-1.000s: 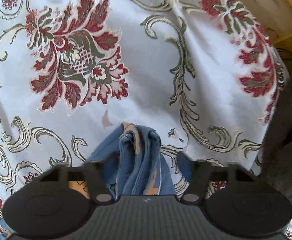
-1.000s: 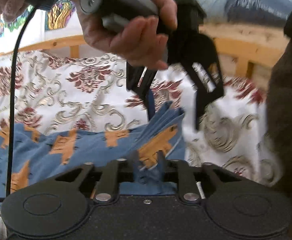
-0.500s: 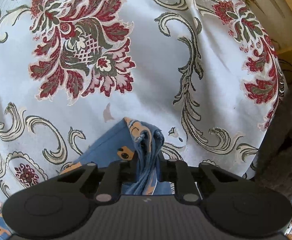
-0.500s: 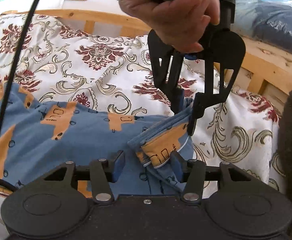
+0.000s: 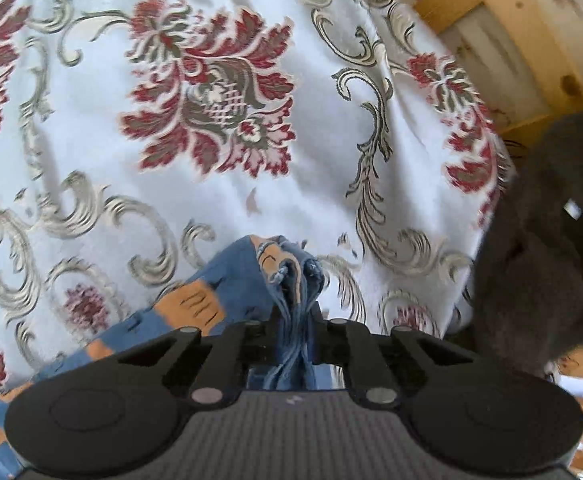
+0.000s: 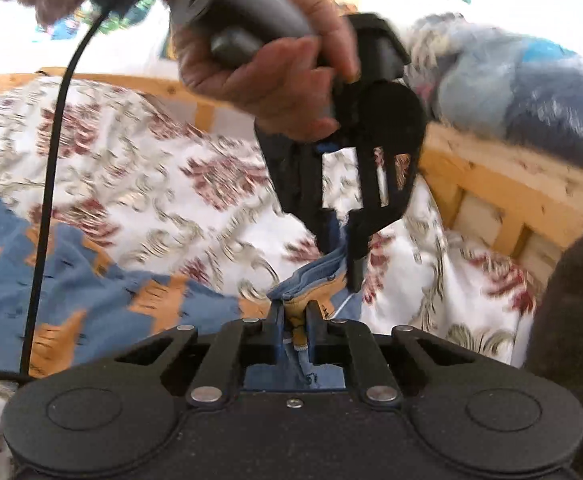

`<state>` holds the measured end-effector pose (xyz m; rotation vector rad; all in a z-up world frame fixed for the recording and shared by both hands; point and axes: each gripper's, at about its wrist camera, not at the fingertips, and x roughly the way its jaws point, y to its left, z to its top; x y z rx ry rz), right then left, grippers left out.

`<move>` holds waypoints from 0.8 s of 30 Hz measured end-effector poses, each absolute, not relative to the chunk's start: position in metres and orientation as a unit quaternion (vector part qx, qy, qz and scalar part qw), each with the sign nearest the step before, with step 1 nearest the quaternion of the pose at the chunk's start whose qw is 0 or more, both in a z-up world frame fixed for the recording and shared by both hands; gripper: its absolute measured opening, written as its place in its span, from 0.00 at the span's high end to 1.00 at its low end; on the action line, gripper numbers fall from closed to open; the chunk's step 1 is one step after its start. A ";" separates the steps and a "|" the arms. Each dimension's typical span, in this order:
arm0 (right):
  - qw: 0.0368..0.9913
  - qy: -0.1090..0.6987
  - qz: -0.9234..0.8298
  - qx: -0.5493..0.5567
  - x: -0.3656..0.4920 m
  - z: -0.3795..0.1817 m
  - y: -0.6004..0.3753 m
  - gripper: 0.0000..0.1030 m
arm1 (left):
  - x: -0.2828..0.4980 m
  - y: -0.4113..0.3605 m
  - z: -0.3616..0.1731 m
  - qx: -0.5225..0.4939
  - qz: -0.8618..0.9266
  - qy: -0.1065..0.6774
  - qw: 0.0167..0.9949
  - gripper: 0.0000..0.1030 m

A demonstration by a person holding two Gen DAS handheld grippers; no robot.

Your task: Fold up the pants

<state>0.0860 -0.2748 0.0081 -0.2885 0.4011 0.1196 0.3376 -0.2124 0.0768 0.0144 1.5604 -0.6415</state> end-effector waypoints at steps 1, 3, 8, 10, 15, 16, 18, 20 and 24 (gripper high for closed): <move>0.967 0.195 0.070 -0.147 0.081 0.011 -0.273 0.89 | 0.337 -0.209 0.078 -0.002 -0.290 0.686 0.667 0.89; 0.964 0.192 0.096 -0.156 0.072 0.016 -0.270 0.90 | 0.328 -0.190 0.082 -0.012 -0.306 0.671 0.676 0.89; 0.951 0.187 0.164 -0.185 0.056 0.024 -0.250 0.91 | 0.302 -0.132 0.072 -0.067 -0.326 0.629 0.703 0.89; 0.944 0.193 0.187 -0.192 0.053 0.023 -0.239 0.91 | 0.295 -0.108 0.062 -0.086 -0.323 0.621 0.709 0.89; 0.918 0.218 0.252 -0.212 0.047 0.014 -0.206 0.91 | 0.266 -0.053 0.035 -0.099 -0.319 0.593 0.733 0.89; 0.912 0.227 0.264 -0.217 0.047 0.010 -0.199 0.91 | 0.261 -0.045 0.026 -0.105 -0.315 0.591 0.735 0.89; 0.900 0.246 0.280 -0.224 0.050 0.000 -0.189 0.91 | 0.255 -0.030 0.011 -0.106 -0.308 0.585 0.742 0.89; 0.892 0.267 0.288 -0.225 0.053 -0.009 -0.181 0.91 | 0.248 -0.021 -0.003 -0.108 -0.306 0.576 0.750 0.88; 0.883 0.285 0.290 -0.234 0.057 -0.017 -0.172 0.91 | 0.240 -0.002 -0.017 -0.155 -0.291 0.557 0.762 0.65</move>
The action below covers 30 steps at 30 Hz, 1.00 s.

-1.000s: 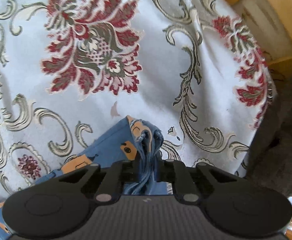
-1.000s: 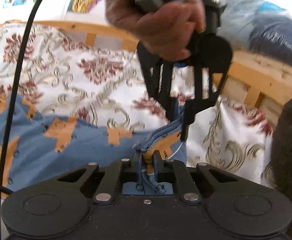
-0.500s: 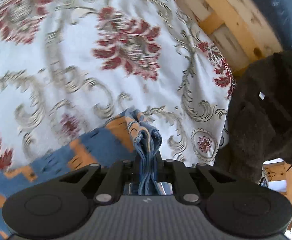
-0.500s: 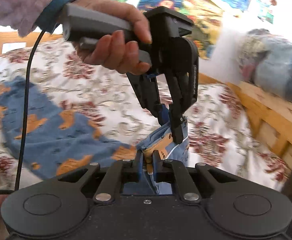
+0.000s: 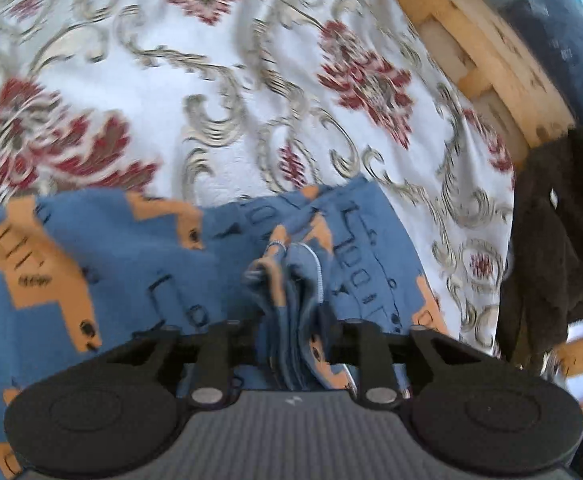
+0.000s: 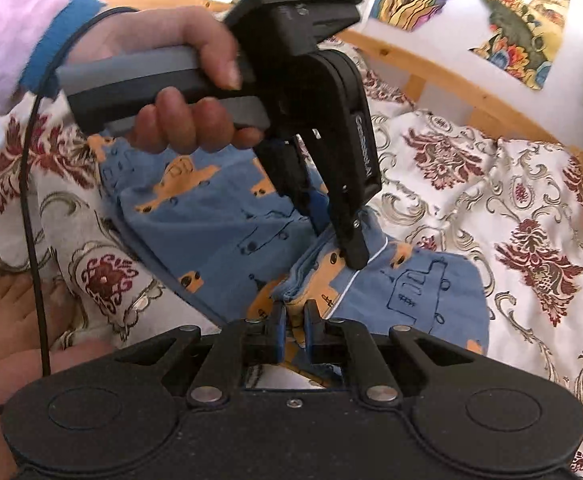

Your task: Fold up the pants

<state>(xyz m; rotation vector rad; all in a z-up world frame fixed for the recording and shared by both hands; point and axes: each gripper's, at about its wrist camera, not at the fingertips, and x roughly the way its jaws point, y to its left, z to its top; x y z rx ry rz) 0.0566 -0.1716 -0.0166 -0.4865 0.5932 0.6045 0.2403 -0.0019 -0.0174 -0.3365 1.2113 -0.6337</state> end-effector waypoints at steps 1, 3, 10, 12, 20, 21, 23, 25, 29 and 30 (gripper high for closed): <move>0.882 0.287 0.290 -0.237 0.057 -0.017 -0.170 0.91 | 0.239 0.004 -0.020 -0.167 -0.292 0.553 0.762 0.59; 0.880 0.291 0.289 -0.242 0.058 -0.019 -0.168 0.91 | 0.238 0.009 -0.023 -0.187 -0.292 0.549 0.761 0.56; 0.881 0.290 0.280 -0.250 0.057 -0.018 -0.165 0.91 | 0.240 0.014 -0.024 -0.209 -0.258 0.562 0.757 0.89; 0.882 0.284 0.283 -0.249 0.055 -0.014 -0.163 0.92 | 0.238 0.019 -0.017 -0.203 -0.259 0.557 0.762 0.89; 0.878 0.266 0.321 -0.236 0.047 0.005 -0.142 0.92 | 0.216 0.054 0.008 -0.172 -0.264 0.525 0.791 0.90; 0.876 0.266 0.328 -0.235 0.047 0.007 -0.138 0.92 | 0.213 0.059 0.010 -0.167 -0.264 0.522 0.794 0.90; 0.871 0.265 0.341 -0.234 0.047 0.008 -0.130 0.92 | 0.211 0.068 0.011 -0.162 -0.265 0.519 0.796 0.90; 0.865 0.269 0.352 -0.237 0.048 0.007 -0.121 0.92 | 0.211 0.076 0.008 -0.160 -0.260 0.523 0.795 0.90; 0.851 0.290 0.368 -0.238 0.054 -0.001 -0.108 0.92 | 0.211 0.086 -0.008 -0.156 -0.256 0.534 0.790 0.90; 0.848 0.295 0.371 -0.237 0.056 -0.003 -0.106 0.92 | 0.211 0.088 -0.012 -0.160 -0.256 0.536 0.788 0.90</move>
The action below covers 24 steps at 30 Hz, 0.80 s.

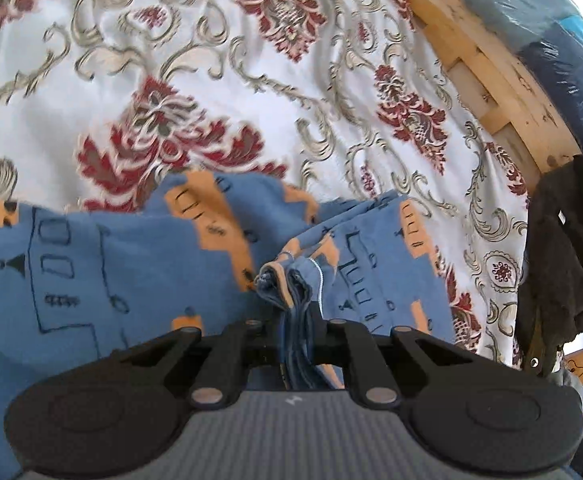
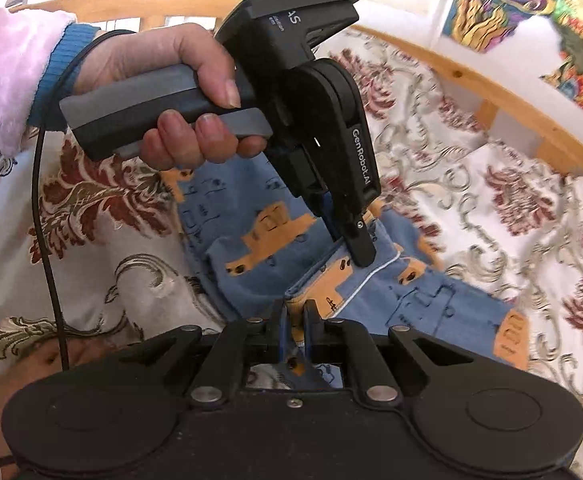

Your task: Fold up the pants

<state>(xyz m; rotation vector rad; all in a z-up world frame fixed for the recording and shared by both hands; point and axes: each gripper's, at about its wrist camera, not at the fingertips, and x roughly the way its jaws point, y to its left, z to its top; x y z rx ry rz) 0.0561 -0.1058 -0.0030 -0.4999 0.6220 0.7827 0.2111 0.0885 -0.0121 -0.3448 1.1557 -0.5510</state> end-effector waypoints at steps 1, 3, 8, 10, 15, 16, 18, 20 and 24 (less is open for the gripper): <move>0.845 0.300 0.374 -0.237 0.058 -0.005 -0.104 0.92 | 0.212 0.092 -0.016 -0.167 -0.255 0.539 0.785 0.90; 0.841 0.307 0.377 -0.237 0.058 -0.008 -0.100 0.92 | 0.211 0.098 -0.023 -0.176 -0.256 0.541 0.782 0.89; 0.835 0.320 0.384 -0.231 0.058 -0.015 -0.096 0.92 | 0.212 0.107 -0.031 -0.193 -0.260 0.544 0.774 0.84; 0.830 0.329 0.388 -0.229 0.059 -0.018 -0.095 0.87 | 0.209 0.108 -0.028 -0.190 -0.256 0.542 0.777 0.82; 0.831 0.330 0.406 -0.189 0.056 0.000 -0.113 0.69 | 0.181 0.113 0.002 -0.159 -0.224 0.508 0.816 0.53; 0.837 0.323 0.400 -0.187 0.056 0.005 -0.118 0.68 | 0.174 0.115 0.007 -0.160 -0.219 0.498 0.824 0.50; 0.851 0.314 0.377 -0.186 0.063 0.014 -0.131 0.66 | 0.159 0.115 0.013 -0.168 -0.215 0.481 0.833 0.50; 0.863 0.316 0.351 -0.180 0.080 0.017 -0.143 0.61 | 0.148 0.111 0.010 -0.183 -0.214 0.478 0.832 0.50; 0.871 0.334 0.322 -0.159 0.123 0.007 -0.152 0.54 | 0.134 0.092 -0.008 -0.169 -0.191 0.486 0.836 0.50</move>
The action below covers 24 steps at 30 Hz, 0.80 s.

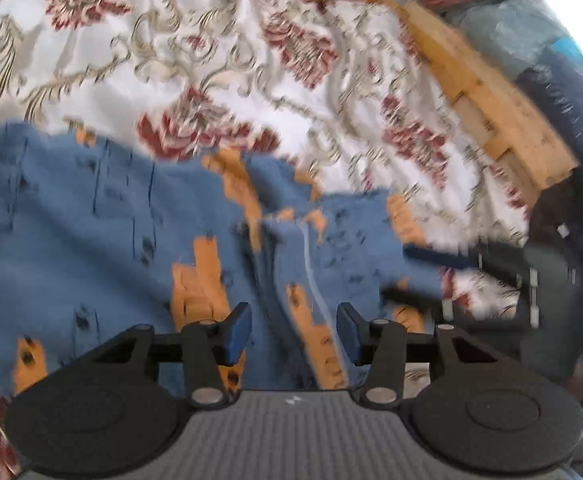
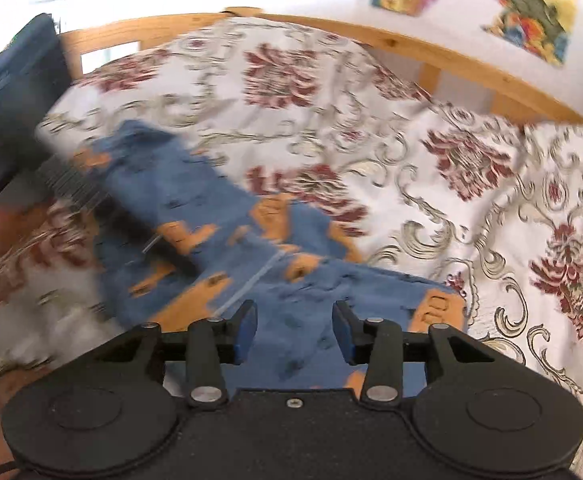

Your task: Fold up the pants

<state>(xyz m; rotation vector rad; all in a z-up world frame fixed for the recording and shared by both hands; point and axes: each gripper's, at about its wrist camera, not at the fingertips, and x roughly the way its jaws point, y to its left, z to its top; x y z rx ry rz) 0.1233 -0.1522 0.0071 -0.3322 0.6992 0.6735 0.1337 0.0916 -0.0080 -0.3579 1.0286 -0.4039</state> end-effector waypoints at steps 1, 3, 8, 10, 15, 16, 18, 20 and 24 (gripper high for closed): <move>0.868 0.345 0.322 -0.154 0.132 0.001 -0.152 0.53 | 0.132 0.087 -0.016 -0.157 -0.176 0.496 0.835 0.52; 0.862 0.367 0.312 -0.158 0.149 -0.016 -0.151 0.52 | 0.126 0.086 -0.024 -0.145 -0.163 0.491 0.843 0.54; 0.860 0.381 0.309 -0.142 0.155 -0.028 -0.157 0.46 | 0.118 0.100 -0.020 -0.172 -0.158 0.484 0.843 0.55; 0.863 0.371 0.316 -0.135 0.149 -0.019 -0.159 0.35 | 0.106 0.111 -0.010 -0.166 -0.131 0.475 0.854 0.47; 0.865 0.351 0.346 -0.096 0.134 0.011 -0.148 0.19 | 0.055 0.144 0.018 -0.138 0.005 0.402 0.905 0.38; 0.862 0.349 0.358 -0.087 0.132 0.015 -0.143 0.18 | 0.048 0.151 0.021 -0.135 0.034 0.392 0.909 0.36; 0.855 0.348 0.377 -0.074 0.127 0.016 -0.131 0.18 | 0.039 0.168 0.022 -0.145 0.077 0.383 0.909 0.36; 0.850 0.349 0.389 -0.074 0.125 0.014 -0.116 0.18 | 0.039 0.184 0.015 -0.173 0.094 0.391 0.899 0.42; 0.835 0.353 0.415 -0.078 0.132 0.014 -0.087 0.18 | 0.051 0.202 0.005 -0.240 0.132 0.375 0.886 0.55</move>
